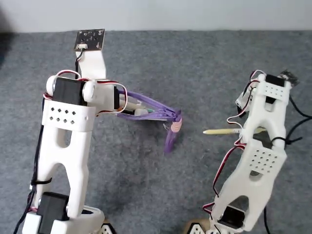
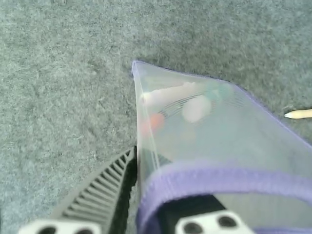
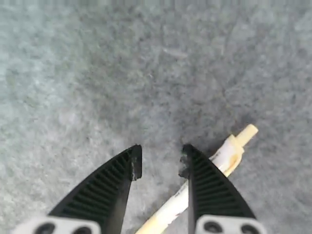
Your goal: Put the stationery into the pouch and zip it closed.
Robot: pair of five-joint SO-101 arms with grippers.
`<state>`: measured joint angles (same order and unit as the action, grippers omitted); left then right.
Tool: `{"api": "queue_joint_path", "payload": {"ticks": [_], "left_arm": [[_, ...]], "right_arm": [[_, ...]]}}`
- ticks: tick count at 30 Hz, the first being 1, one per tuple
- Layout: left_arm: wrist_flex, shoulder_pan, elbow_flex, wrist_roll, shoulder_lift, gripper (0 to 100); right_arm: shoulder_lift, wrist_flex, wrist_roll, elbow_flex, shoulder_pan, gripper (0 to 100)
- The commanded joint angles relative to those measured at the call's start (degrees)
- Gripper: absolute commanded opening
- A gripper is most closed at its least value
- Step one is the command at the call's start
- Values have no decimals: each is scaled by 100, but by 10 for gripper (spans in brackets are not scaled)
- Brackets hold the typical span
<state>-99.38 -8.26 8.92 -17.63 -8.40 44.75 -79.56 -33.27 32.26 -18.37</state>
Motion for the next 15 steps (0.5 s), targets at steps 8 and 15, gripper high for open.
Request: {"api": "queue_joint_path", "payload": {"ticks": [8, 15], "left_arm": [[70, -18, -13, -26, 0, 13], [70, -18, -13, -26, 0, 13]], "right_arm": [[-611, -1305, -264, 1284, 57, 151], [-549, -1982, -545, 1275, -57, 151]]}}
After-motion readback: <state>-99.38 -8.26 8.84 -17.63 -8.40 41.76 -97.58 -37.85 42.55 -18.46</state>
